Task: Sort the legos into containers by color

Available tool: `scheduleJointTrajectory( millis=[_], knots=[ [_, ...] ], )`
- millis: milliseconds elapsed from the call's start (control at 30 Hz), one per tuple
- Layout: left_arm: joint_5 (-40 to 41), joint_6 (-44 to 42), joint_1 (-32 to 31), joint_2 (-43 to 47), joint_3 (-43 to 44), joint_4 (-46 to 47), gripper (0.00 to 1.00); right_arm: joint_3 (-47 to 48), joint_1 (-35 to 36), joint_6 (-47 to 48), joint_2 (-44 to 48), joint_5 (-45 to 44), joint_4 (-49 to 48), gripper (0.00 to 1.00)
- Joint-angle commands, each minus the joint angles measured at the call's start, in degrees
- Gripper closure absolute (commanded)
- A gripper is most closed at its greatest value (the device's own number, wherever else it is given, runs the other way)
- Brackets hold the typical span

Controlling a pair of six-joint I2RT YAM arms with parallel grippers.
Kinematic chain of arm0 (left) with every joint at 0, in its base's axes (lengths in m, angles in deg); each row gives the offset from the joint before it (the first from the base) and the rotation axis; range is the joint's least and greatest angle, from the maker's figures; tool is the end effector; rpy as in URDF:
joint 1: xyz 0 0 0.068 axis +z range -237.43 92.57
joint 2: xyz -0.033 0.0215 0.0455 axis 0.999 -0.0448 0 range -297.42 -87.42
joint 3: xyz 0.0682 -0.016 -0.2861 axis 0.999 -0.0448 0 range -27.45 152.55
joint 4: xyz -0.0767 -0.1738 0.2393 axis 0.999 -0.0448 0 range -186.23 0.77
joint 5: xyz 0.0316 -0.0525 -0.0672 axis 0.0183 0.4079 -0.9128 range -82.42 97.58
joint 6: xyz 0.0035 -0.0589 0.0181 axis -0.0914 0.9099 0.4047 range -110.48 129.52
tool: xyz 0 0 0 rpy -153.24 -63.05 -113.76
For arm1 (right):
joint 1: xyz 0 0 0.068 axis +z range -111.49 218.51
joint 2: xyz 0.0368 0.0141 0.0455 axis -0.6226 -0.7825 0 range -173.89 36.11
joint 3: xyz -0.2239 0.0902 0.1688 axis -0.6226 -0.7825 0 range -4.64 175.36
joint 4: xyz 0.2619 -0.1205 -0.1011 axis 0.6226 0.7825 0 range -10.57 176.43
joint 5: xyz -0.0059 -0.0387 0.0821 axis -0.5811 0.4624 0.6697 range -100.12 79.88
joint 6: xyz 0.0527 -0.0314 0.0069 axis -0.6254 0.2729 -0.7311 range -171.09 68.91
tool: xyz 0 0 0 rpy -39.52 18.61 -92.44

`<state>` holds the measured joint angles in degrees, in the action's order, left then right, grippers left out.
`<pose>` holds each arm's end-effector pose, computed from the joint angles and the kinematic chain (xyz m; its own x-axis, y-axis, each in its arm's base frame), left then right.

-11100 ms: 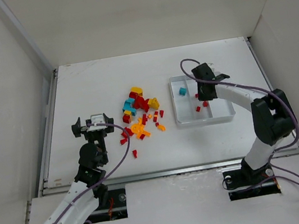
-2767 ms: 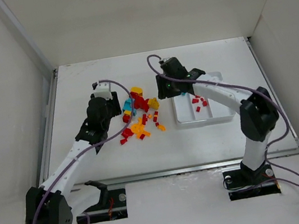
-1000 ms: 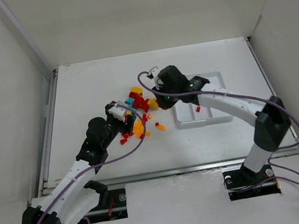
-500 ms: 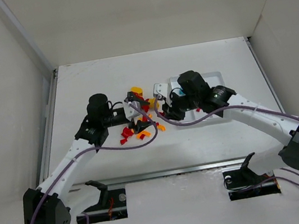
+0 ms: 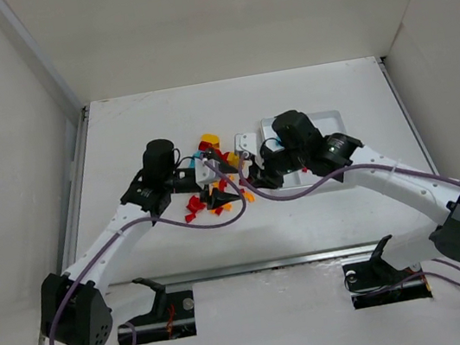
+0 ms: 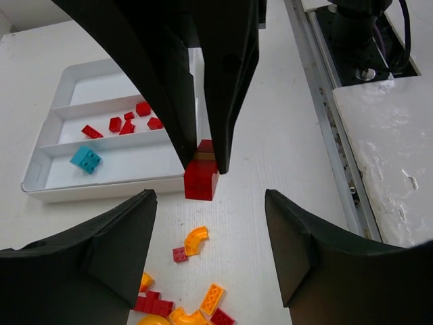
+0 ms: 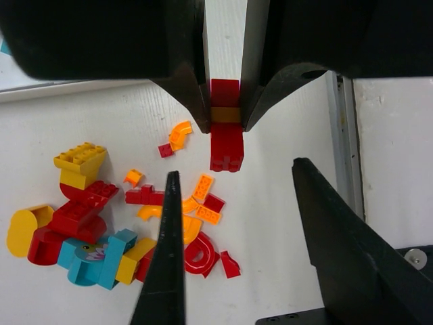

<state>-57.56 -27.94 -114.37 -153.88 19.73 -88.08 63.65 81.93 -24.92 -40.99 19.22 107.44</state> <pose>0.2391 -0.1689 0.3073 0.3631 0.1022 -0.9261 0.9301 -0.0985 0.3538 0.2350 0.2538 0.3386 -0.0008 -0.5302 -0.8479 -0.9854 0.1445 -0.0895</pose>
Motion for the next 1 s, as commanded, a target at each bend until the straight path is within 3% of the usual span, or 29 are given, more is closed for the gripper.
scheduleJointTrajectory(
  millis=[0,267,533,600,767,967],
  knots=[
    [-2.18,1.5,-0.74,-0.6,2.66,3.07,0.39,0.7,0.97,1.25,0.99,2.56,-2.43,1.0],
    [-1.65,2.12,-0.75,-1.66,3.18,3.6,0.53,1.75,1.49,1.25,0.46,3.09,-1.91,1.0],
    [-1.65,3.17,-0.75,-1.66,2.66,4.13,0.87,1.76,1.49,1.25,-0.07,3.09,-1.91,1.0],
    [-1.13,3.17,-0.75,-1.66,2.66,4.65,1.0,1.76,1.49,1.25,-0.59,3.09,-2.43,1.0],
    [3.35,5.11,-0.75,-0.08,2.66,4.04,1.0,-1.05,1.49,0.63,-0.59,-1.81,-2.43,1.0],
    [8.81,5.11,4.17,1.07,2.13,2.72,1.0,-7.38,-1.32,-6.47,-3.58,-3.77,-4.8,1.0]
  ],
)
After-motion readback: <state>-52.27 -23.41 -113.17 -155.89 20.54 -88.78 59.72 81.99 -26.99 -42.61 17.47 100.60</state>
